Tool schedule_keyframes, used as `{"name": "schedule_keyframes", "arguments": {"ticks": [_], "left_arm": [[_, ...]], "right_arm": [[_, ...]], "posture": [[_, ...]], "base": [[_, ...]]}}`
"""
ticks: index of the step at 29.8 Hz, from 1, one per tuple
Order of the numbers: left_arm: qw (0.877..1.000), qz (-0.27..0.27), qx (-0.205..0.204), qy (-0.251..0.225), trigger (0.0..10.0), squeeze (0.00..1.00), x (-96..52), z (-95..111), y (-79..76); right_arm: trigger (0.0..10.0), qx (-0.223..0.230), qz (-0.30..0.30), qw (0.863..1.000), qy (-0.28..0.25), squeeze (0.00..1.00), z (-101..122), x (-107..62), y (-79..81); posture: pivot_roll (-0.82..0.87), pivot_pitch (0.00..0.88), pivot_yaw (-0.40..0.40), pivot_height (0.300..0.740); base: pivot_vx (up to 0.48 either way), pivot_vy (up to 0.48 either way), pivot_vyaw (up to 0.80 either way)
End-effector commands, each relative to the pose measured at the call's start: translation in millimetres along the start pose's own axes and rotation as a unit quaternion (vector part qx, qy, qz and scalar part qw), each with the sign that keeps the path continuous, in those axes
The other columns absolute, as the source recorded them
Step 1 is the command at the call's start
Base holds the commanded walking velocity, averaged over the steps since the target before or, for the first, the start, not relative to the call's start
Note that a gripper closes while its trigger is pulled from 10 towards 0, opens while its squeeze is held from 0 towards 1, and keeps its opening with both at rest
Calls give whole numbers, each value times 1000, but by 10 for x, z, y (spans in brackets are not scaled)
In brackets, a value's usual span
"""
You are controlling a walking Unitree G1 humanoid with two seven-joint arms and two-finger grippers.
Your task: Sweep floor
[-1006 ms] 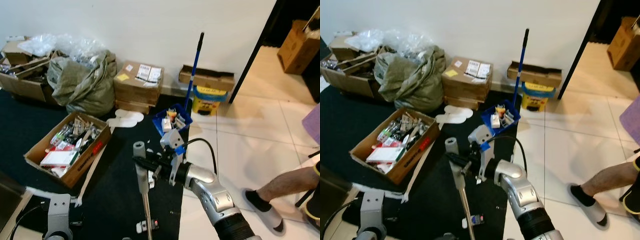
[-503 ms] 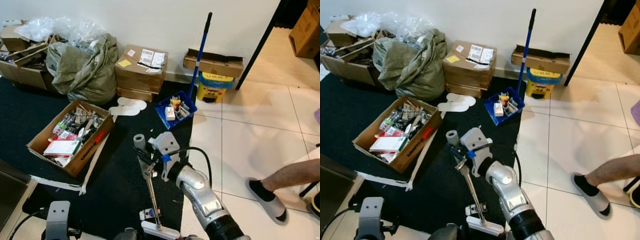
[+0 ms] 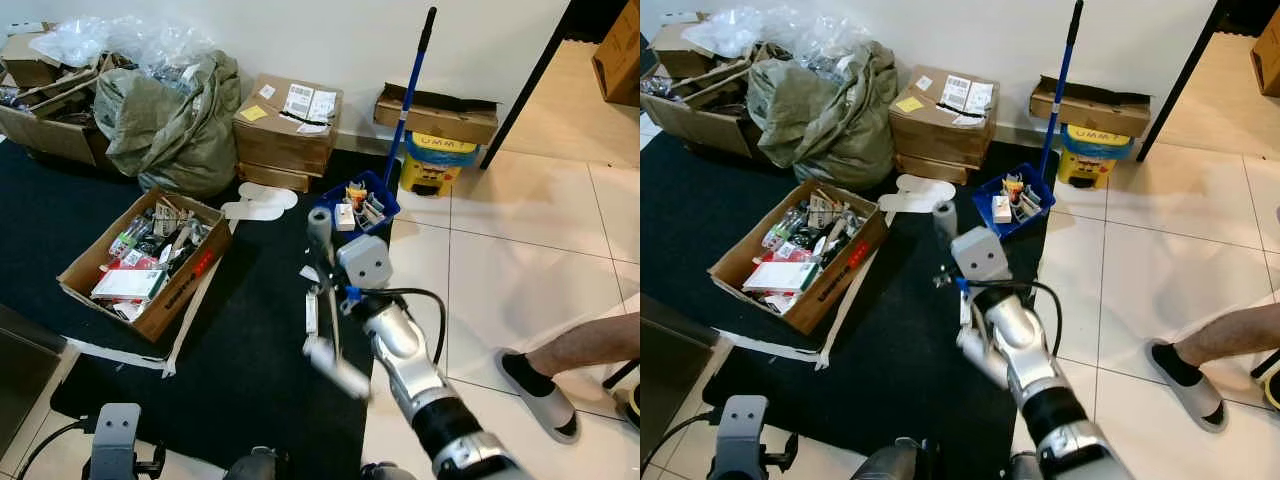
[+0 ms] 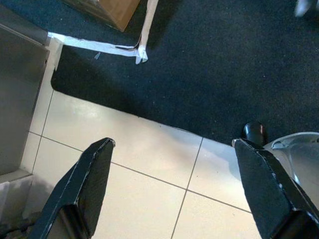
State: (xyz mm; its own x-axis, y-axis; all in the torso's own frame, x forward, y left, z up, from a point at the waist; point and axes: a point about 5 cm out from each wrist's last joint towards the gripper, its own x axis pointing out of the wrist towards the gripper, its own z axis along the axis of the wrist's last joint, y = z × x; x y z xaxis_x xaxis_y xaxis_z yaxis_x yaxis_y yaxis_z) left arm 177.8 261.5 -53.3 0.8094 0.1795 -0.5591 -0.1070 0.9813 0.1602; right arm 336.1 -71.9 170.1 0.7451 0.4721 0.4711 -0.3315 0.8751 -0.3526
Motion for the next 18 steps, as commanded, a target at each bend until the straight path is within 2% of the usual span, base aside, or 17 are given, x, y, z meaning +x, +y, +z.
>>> {"name": "schedule_keyframes", "arguments": {"ticks": [1, 9, 18], "left_arm": [[1000, 0, 13, 13, 10000, 0, -57, -89, 54], [1000, -4, 13, 8, 10000, 0, -42, -64, 29], [1000, -7, 9, 5, 10000, 0, -11, -28, -25]], "right_arm": [[10000, -12, 1, 999, -41, 0, 104, 47, 11], [10000, -33, -5, 996, -85, 0, 236, 200, -115], [10000, -46, -19, 995, -91, 0, 264, 264, -215]], "posture": [[112, 292, 43, 740], [98, 277, 37, 740], [83, 255, 37, 740]], "base": [[0, 0, 0], [0, 0, 0], [0, 0, 0]]}}
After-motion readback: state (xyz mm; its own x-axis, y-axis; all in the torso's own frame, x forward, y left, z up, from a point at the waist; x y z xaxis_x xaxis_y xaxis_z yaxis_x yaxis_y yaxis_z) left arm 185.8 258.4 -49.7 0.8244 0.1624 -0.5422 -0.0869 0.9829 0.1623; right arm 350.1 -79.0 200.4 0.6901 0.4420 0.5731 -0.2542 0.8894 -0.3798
